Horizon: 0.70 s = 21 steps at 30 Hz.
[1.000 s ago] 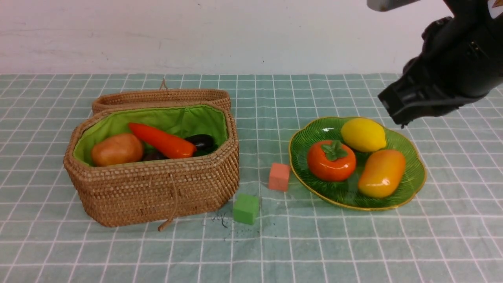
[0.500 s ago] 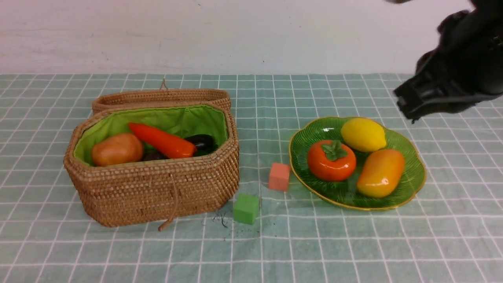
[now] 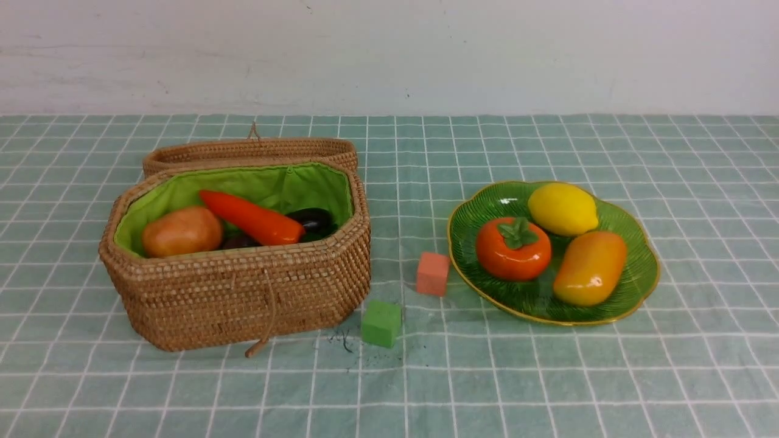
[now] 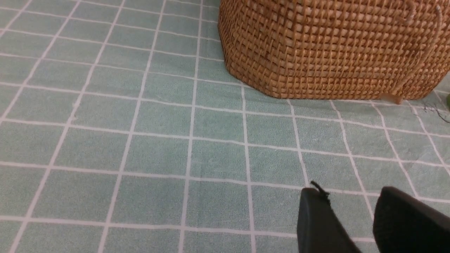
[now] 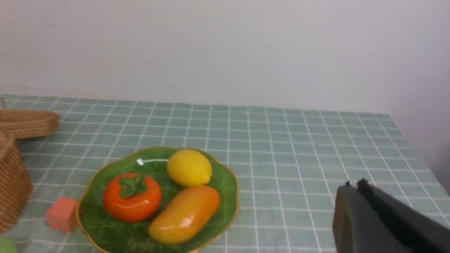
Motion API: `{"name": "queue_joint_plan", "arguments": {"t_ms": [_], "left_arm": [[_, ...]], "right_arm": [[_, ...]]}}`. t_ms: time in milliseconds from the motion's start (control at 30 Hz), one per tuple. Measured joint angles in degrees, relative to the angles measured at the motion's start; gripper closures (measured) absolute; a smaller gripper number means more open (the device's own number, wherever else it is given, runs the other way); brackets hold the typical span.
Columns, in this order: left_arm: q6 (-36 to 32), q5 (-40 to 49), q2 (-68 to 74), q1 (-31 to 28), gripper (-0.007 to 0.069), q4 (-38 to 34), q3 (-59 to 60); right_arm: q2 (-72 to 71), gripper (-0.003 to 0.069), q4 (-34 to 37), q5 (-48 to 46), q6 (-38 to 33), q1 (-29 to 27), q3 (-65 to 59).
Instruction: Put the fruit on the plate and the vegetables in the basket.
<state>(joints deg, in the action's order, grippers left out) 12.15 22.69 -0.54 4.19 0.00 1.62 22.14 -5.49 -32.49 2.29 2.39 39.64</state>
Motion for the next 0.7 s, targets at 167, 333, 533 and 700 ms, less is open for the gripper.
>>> {"name": "queue_joint_plan", "arguments": {"t_ms": [167,333,533,700], "left_arm": [[0.0,0.0,0.0,0.0,0.0387,0.0,0.0],[0.0,0.0,0.0,0.0,0.0387,0.0,0.0],[0.0,-0.1,0.0,0.0,0.0387,0.0,0.0],[0.0,-0.1,0.0,0.0,0.0387,0.0,0.0]], "right_arm": [[-16.1,0.0648,0.3,4.6,0.5,-6.4,-22.0],[-22.4,0.0643,0.9,6.0,0.6,-7.0,-38.5],[-22.8,0.0636,5.5,10.2,2.2,-6.9,-40.5],[-22.8,0.0631,5.9,10.4,2.3,-6.9,-40.6]]}}
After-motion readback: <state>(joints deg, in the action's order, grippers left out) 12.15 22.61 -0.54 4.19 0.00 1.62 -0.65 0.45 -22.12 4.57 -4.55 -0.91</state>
